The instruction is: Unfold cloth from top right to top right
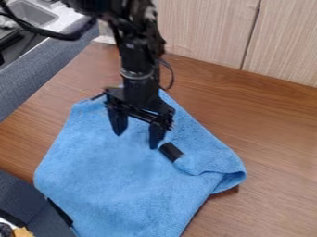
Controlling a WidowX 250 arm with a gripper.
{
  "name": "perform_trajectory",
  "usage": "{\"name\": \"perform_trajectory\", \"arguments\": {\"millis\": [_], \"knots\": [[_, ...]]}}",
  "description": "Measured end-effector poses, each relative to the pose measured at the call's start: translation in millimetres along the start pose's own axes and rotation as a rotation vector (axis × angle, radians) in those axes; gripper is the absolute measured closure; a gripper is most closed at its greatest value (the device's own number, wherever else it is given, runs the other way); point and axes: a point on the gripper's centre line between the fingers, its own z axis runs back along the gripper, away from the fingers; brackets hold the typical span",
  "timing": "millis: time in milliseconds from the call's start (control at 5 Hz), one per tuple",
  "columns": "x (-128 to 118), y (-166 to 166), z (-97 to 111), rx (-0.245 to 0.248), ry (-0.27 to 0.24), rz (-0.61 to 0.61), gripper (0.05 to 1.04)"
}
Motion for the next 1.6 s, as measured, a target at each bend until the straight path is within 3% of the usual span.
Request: {"name": "perform_trajectory", "arguments": {"millis": [400, 800, 1000, 1200, 1600], "knots": [[10.6, -14.8, -14.5, 0.013, 0.033, -0.025, 0.136], [16.1, -14.0, -17.3, 0.026, 0.023, -0.018, 0.715], [16.4, -10.4, -17.1, 0.021, 0.023, -0.011, 0.928], [16.7, -3.7, -14.3, 0.002, 0.032, 0.01, 1.022], [27.6, -0.7, 8.5, -0.042, -0.014, 0.013, 1.03]]}}
